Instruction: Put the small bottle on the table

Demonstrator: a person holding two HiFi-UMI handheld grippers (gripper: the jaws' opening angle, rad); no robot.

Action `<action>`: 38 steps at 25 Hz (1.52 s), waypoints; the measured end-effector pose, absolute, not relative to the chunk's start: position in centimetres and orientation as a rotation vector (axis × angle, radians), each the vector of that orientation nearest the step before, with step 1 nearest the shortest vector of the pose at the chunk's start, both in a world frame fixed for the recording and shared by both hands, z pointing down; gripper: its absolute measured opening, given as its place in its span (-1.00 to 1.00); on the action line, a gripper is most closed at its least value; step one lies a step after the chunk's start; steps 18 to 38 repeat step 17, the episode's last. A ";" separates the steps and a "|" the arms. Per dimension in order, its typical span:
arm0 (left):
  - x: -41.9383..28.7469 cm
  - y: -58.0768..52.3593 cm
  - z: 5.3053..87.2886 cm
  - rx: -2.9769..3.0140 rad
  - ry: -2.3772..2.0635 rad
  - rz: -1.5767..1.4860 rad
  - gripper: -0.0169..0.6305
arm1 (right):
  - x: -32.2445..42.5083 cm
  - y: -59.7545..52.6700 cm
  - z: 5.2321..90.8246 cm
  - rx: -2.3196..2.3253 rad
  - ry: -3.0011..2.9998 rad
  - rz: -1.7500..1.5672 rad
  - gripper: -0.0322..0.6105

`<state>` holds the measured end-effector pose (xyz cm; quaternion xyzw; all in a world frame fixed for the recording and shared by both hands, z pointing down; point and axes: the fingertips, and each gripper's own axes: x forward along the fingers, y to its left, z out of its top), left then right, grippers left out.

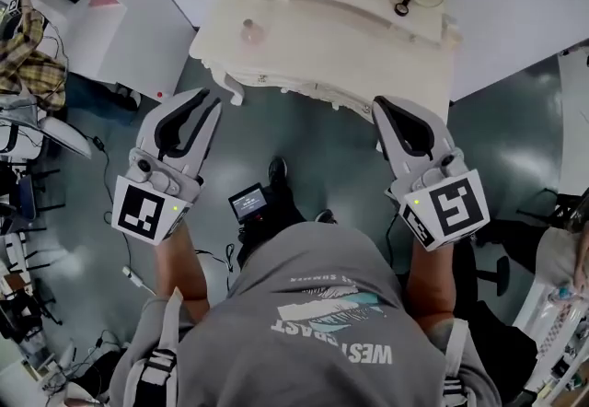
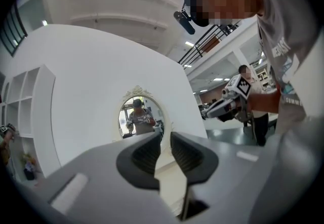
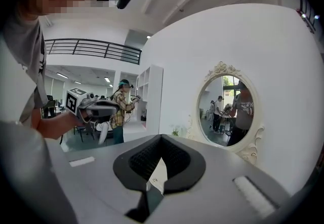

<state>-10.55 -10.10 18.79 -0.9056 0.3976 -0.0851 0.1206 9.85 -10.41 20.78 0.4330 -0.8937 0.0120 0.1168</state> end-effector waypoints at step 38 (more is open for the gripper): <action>-8.5 -4.6 17.7 -2.635 1.173 -0.225 -0.75 | 11.6 -5.0 18.6 1.261 -2.630 -0.023 -0.90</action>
